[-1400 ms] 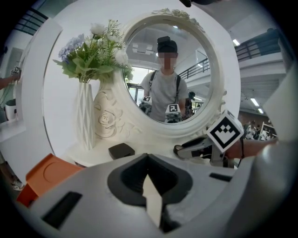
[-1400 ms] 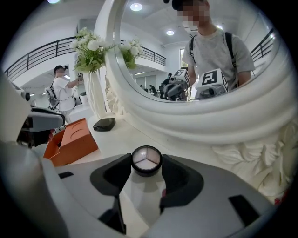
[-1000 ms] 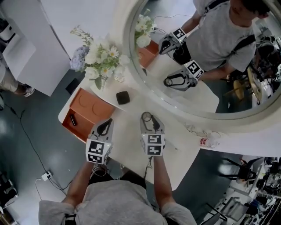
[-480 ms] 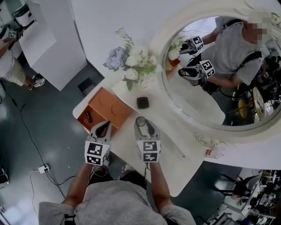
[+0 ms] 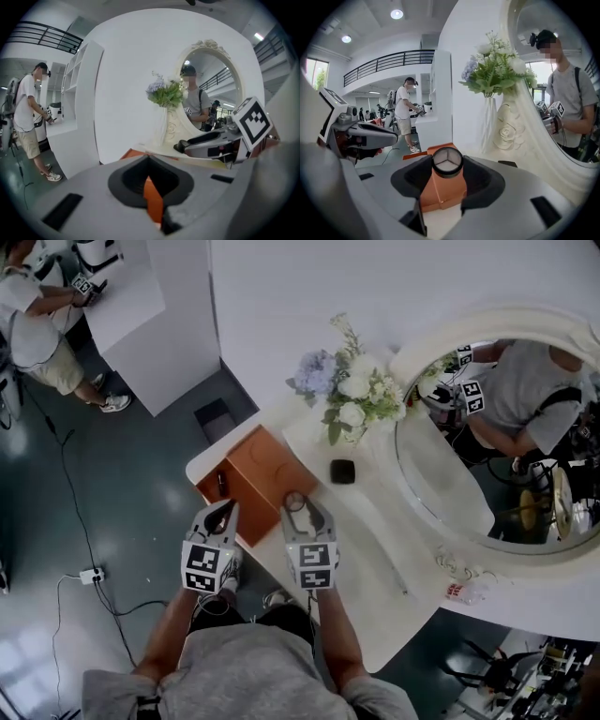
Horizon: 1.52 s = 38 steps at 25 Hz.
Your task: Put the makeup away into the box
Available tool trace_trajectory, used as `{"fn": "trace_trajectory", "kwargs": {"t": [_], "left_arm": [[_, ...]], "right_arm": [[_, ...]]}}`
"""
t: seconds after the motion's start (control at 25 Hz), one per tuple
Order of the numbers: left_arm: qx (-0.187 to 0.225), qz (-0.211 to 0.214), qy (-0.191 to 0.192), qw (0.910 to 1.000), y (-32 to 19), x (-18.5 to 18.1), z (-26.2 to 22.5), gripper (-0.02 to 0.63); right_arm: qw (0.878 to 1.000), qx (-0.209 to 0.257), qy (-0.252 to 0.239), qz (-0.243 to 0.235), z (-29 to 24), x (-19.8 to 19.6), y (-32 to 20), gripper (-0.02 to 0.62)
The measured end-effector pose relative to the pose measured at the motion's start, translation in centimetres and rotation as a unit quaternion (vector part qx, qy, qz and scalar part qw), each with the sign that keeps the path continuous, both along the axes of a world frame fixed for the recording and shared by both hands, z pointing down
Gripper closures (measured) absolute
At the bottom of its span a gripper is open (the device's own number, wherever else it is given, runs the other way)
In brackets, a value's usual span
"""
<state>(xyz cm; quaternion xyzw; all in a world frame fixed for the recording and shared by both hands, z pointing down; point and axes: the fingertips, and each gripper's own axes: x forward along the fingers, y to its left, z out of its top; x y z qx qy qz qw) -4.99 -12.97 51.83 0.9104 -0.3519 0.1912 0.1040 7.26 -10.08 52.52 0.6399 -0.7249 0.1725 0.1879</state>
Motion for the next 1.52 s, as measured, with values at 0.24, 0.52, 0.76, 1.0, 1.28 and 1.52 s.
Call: {"fn": "trace_trajectory", "kwargs": {"t": [0.24, 0.52, 0.76, 1.0, 1.28, 1.52], "left_arm": [[-0.011, -0.03, -0.001, 0.9995, -1.0, -3.3, 1.2, 0.606], [-0.031, -0.063, -0.005, 0.9975, -2.1, -6.5, 3.4, 0.606], [-0.046, -0.092, -0.004, 0.9947, -2.9, -8.8, 5.2, 0.606], [-0.062, -0.119, -0.004, 0.991, -3.1, -10.9, 7.1, 0.606], [-0.073, -0.138, -0.004, 0.9877, -3.3, -12.6, 8.5, 0.606], [-0.079, -0.15, -0.005, 0.9855, -3.0, -13.5, 9.3, 0.606]], "right_arm": [[0.999, -0.01, -0.001, -0.043, 1.4, -4.1, -2.0, 0.379], [0.995, -0.035, -0.003, -0.09, 4.3, -8.1, -3.7, 0.377], [0.989, -0.064, 0.0, -0.135, 7.2, -11.1, -5.0, 0.377], [0.981, -0.102, 0.002, -0.166, 10.6, -13.3, -5.7, 0.377], [0.971, -0.154, 0.013, -0.182, 14.1, -14.3, -5.5, 0.377], [0.965, -0.189, 0.022, -0.179, 16.0, -14.2, -5.7, 0.377]]}}
